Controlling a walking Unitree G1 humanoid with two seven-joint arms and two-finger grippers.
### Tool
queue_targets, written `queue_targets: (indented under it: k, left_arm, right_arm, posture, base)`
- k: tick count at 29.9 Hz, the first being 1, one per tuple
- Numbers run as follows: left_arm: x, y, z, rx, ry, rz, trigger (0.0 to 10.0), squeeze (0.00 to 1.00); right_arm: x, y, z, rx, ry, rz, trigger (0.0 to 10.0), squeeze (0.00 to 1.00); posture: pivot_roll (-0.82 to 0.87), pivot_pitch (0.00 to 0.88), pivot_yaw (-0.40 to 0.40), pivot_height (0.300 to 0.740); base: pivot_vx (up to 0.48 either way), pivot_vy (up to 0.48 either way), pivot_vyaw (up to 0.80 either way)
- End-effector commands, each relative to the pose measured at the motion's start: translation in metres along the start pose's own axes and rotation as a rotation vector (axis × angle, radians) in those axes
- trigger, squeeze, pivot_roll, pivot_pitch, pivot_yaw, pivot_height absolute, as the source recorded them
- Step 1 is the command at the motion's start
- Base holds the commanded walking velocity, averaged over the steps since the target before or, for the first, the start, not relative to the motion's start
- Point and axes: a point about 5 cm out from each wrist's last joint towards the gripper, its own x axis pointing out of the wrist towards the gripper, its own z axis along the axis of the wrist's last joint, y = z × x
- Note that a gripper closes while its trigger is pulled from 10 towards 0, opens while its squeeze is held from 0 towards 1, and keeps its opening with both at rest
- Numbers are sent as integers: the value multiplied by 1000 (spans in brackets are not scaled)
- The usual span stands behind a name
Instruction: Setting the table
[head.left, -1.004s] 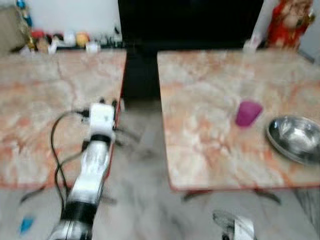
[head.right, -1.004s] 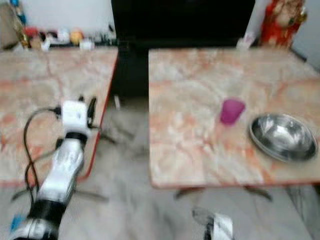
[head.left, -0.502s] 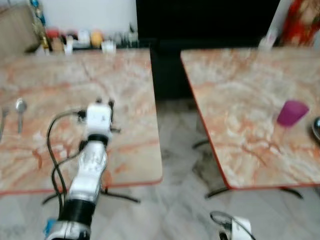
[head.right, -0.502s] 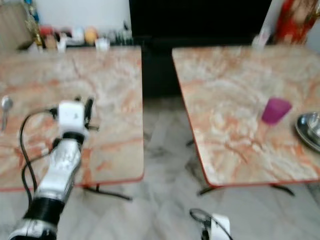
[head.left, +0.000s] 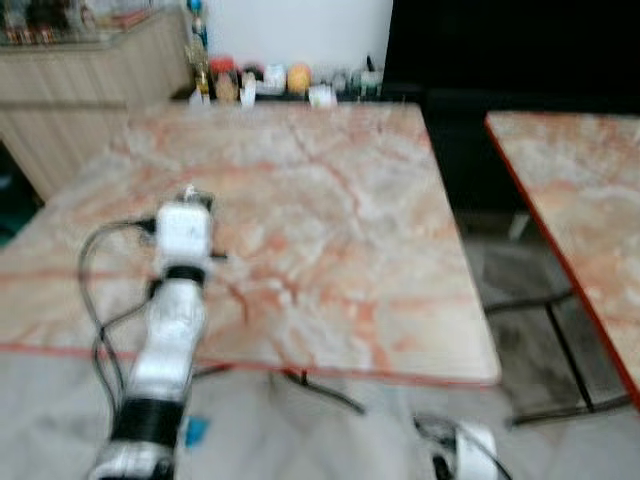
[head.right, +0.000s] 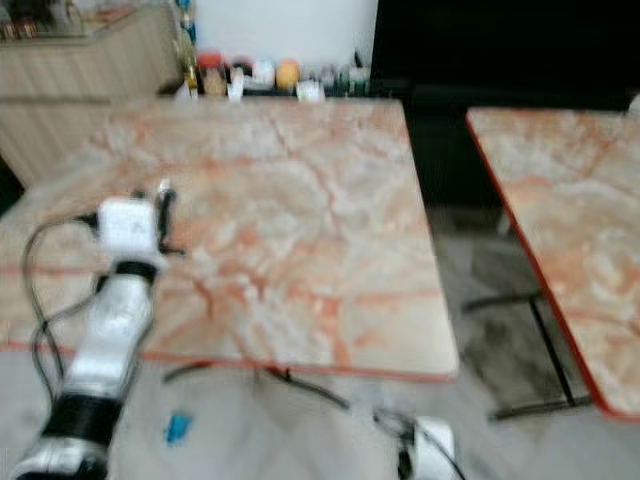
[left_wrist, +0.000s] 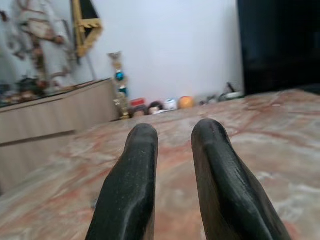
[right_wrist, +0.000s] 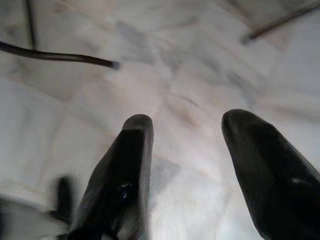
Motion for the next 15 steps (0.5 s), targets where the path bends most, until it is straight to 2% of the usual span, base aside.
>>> queue_targets:
  k: [1, 4, 5, 12, 15]
  left_arm:
    - [2, 7, 2, 14, -10, 12, 10000, 0]
    - [2, 7, 3, 13, -10, 12, 10000, 0]
    - [2, 6, 3, 0, -11, 6, 10000, 0]
    - [1, -6, 2, -254, 28, -86, 10000, 0]
    - [2, -7, 2, -286, 36, -93, 10000, 0]
  right_arm:
    - [1, 6, 4, 3, -10, 15, 10000, 0]
    - [1, 6, 4, 2, -9, 15, 10000, 0]
    - [1, 6, 4, 2, -8, 15, 10000, 0]
    - [1, 5, 4, 1, -7, 16, 10000, 0]
    - [1, 5, 4, 0, -7, 16, 10000, 0]
  posture:
    - [65, 0, -47, 740]
    - [65, 0, -47, 740]
    - [65, 0, -47, 740]
    - [69, 0, -50, 740]
    - [68, 0, -50, 740]
  base:
    - [0, 480, 0]
    - [0, 480, 0]
    - [0, 0, 0]
    - [0, 0, 0]
    - [0, 0, 0]
